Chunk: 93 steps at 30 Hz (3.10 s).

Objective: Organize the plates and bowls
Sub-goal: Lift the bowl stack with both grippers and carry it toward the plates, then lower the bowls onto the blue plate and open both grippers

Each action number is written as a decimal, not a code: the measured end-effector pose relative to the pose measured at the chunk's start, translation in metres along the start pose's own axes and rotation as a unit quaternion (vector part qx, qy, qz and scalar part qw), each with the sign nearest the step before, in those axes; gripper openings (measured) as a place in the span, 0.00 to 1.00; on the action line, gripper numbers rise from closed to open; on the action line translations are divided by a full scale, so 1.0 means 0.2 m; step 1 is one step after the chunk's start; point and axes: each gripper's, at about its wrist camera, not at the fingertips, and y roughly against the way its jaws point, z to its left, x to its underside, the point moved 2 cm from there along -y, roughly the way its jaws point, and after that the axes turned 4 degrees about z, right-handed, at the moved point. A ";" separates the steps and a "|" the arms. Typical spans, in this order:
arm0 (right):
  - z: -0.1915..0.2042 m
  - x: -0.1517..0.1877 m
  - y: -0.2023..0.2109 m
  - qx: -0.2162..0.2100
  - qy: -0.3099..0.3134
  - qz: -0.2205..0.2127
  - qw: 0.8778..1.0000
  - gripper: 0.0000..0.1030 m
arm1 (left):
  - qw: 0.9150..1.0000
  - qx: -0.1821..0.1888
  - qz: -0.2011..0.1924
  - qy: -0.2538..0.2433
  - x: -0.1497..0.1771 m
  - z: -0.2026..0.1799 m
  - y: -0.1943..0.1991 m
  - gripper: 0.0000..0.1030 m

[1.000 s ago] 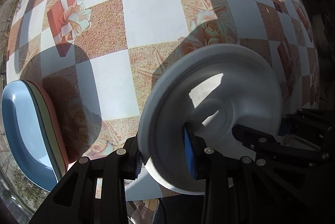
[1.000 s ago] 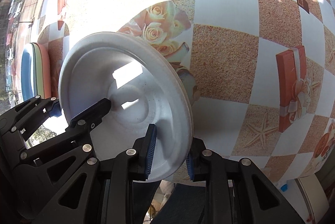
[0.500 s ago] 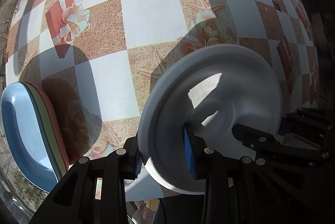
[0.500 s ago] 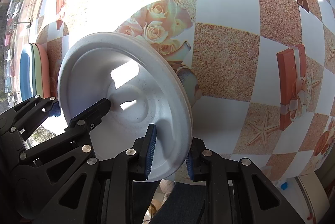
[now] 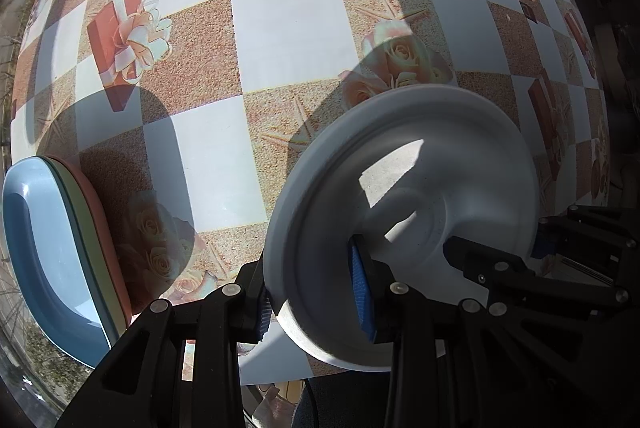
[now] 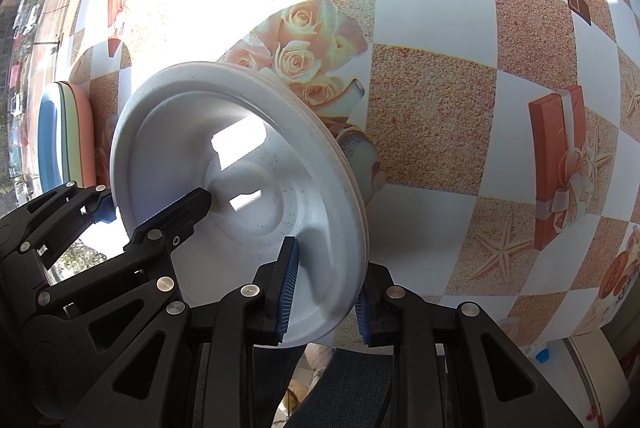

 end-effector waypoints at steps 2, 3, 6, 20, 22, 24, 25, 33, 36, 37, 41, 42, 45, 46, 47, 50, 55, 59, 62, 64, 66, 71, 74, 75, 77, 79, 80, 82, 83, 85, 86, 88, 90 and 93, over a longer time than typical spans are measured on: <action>0.00 0.00 0.00 0.000 0.000 0.000 1.000 0.27 | 1.000 0.001 0.000 0.002 0.00 -0.02 0.04 0.35; 0.00 0.00 0.00 0.001 0.001 0.000 1.000 0.27 | 1.000 0.002 0.000 0.002 0.00 -0.01 0.04 0.35; 0.02 0.00 -0.01 0.004 0.003 0.000 1.000 0.27 | 1.000 0.003 0.001 0.007 0.01 0.00 0.05 0.35; 0.16 -0.05 0.10 0.024 0.045 -0.016 0.999 0.27 | 0.997 0.006 -0.047 0.056 0.05 0.19 0.26 0.35; 0.19 -0.06 0.14 0.028 0.052 -0.022 0.998 0.27 | 0.996 0.006 -0.057 0.066 0.05 0.22 0.29 0.35; 0.21 -0.07 0.18 0.030 0.059 -0.028 0.997 0.27 | 0.995 0.008 -0.067 0.077 0.06 0.25 0.33 0.35; 0.23 -0.07 0.19 0.031 0.062 -0.029 0.997 0.27 | 0.994 0.009 -0.071 0.082 0.06 0.27 0.34 0.35; 0.39 -0.12 0.31 0.050 0.102 -0.051 0.992 0.27 | 0.984 0.010 -0.114 0.139 0.11 0.45 0.49 0.35; 0.46 -0.13 0.35 0.054 0.119 -0.059 0.990 0.27 | 0.978 0.010 -0.124 0.167 0.14 0.52 0.51 0.35; 0.49 -0.14 0.36 0.056 0.125 -0.060 0.989 0.27 | 0.976 0.010 -0.127 0.176 0.16 0.54 0.51 0.35; 0.61 -0.15 0.37 0.063 0.155 -0.062 0.984 0.27 | 0.968 0.009 -0.131 0.215 0.23 0.66 0.52 0.35; 0.65 -0.15 0.37 0.064 0.161 -0.062 0.983 0.27 | 0.965 0.008 -0.131 0.226 0.26 0.69 0.51 0.35; 0.76 -0.16 0.35 0.063 0.183 -0.059 0.979 0.26 | 0.958 0.003 -0.132 0.255 0.33 0.78 0.51 0.35; 0.79 -0.16 0.33 0.062 0.191 -0.058 0.978 0.26 | 0.956 0.001 -0.130 0.263 0.35 0.81 0.51 0.35; 0.82 -0.15 0.32 0.062 0.200 -0.055 0.976 0.26 | 0.954 -0.001 -0.128 0.272 0.37 0.84 0.50 0.34; 0.92 -0.15 0.28 0.064 0.225 -0.051 0.971 0.26 | 0.948 -0.005 -0.119 0.295 0.43 0.92 0.47 0.34; 1.03 -0.19 0.19 0.066 0.256 -0.042 0.963 0.26 | 0.938 0.000 -0.113 0.327 0.50 1.03 0.44 0.34; 1.10 -0.20 0.15 0.064 0.266 -0.039 0.961 0.26 | 0.932 0.001 -0.110 0.346 0.50 1.08 0.39 0.34; 1.10 -0.24 0.12 0.063 0.268 -0.038 0.961 0.26 | 0.928 0.009 -0.106 0.357 0.51 1.11 0.35 0.34; 1.10 -0.27 0.11 0.065 0.268 -0.035 0.961 0.26 | 0.926 0.007 -0.105 0.362 0.51 1.13 0.34 0.34; 1.05 -0.28 0.11 0.067 0.268 -0.033 0.961 0.27 | 0.927 0.000 -0.104 0.361 0.52 1.15 0.33 0.37; 1.10 -0.25 0.10 0.079 0.263 -0.033 0.961 0.27 | 0.930 -0.003 -0.107 0.352 0.50 1.12 0.33 0.39; 1.11 -0.24 0.13 0.076 0.264 -0.034 0.961 0.28 | 0.932 -0.011 -0.107 0.346 0.49 1.12 0.35 0.41; 1.10 -0.24 0.14 0.074 0.265 -0.034 0.961 0.28 | 0.933 -0.015 -0.107 0.342 0.50 1.12 0.36 0.43; 1.09 -0.25 0.17 0.074 0.266 -0.037 0.960 0.28 | 0.935 -0.037 -0.101 0.339 0.51 1.10 0.37 0.60; 1.08 -0.25 0.22 0.076 0.265 -0.045 0.960 0.28 | 0.931 -0.071 -0.108 0.342 0.53 1.11 0.40 0.77; 1.07 -0.25 0.24 0.080 0.263 -0.050 0.960 0.28 | 0.929 -0.075 -0.114 0.345 0.55 1.13 0.40 0.79; 1.06 -0.23 0.24 0.096 0.253 -0.063 0.960 0.42 | 0.927 -0.061 -0.117 0.350 0.57 1.14 0.41 0.84; 1.04 -0.24 0.25 0.101 0.248 -0.070 0.961 0.59 | 0.927 -0.054 -0.117 0.353 0.59 1.15 0.41 0.90; 1.00 -0.24 0.29 0.085 0.239 -0.079 0.964 0.77 | 0.927 -0.056 -0.115 0.352 0.60 1.14 0.41 0.98; 0.99 -0.24 0.30 0.078 0.234 -0.079 0.966 0.80 | 0.928 -0.061 -0.115 0.350 0.59 1.14 0.42 1.00; 0.97 -0.23 0.32 0.073 0.225 -0.080 0.968 0.80 | 0.931 -0.061 -0.115 0.342 0.59 1.11 0.43 1.00; 0.97 -0.21 0.33 0.066 0.227 -0.091 0.967 0.81 | 0.933 -0.058 -0.118 0.334 0.59 1.09 0.44 1.00; 0.97 -0.17 0.39 0.063 0.241 -0.124 0.961 1.00 | 0.935 -0.062 -0.122 0.327 0.59 1.05 0.46 1.00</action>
